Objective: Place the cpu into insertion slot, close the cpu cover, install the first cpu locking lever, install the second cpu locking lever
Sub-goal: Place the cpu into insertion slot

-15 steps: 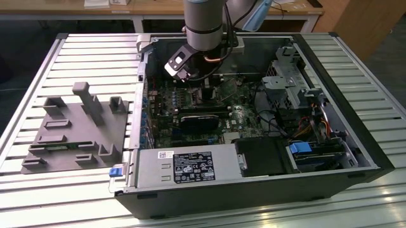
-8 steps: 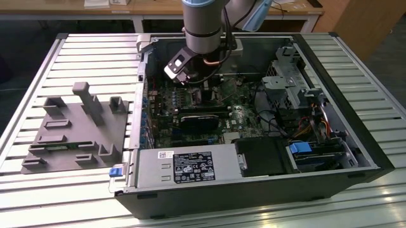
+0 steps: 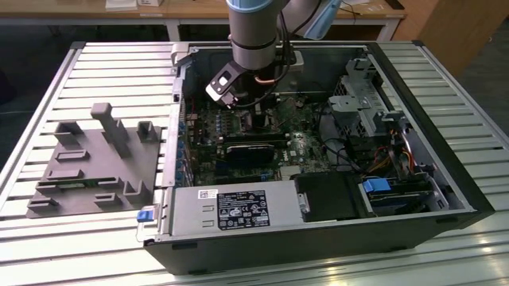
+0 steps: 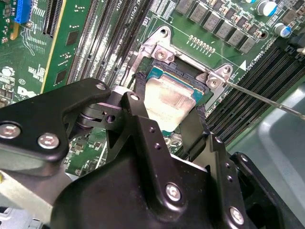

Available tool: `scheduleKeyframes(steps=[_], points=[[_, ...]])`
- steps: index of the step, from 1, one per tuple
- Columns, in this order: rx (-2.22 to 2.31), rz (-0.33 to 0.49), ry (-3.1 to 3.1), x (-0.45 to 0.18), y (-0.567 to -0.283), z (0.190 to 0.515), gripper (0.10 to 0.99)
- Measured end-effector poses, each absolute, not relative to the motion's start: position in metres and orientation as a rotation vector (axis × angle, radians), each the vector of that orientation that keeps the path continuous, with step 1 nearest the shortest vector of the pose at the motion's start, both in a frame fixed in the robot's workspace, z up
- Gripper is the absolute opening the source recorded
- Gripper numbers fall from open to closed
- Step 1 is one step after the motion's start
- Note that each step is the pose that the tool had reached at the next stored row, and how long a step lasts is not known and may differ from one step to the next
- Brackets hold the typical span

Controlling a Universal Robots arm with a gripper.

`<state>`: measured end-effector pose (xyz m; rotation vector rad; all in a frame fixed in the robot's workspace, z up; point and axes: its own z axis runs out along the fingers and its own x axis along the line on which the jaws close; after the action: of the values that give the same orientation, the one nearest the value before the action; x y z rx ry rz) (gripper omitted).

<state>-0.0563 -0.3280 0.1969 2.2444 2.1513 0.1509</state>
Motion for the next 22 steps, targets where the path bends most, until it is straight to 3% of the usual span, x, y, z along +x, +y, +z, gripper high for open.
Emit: scheduleKeyframes(steps=[10, 12, 13, 22], points=[[2.245, 0.151, 2.151, -0.0563, -0.3280, 0.1950, 0.533], [2.244, 0.151, 2.151, -0.0563, -0.3280, 0.1950, 0.545], [2.244, 0.151, 2.151, -0.0563, -0.3280, 0.1950, 0.612], [2.254, 0.170, 2.158, -0.0563, -0.3279, 0.1955, 0.612]])
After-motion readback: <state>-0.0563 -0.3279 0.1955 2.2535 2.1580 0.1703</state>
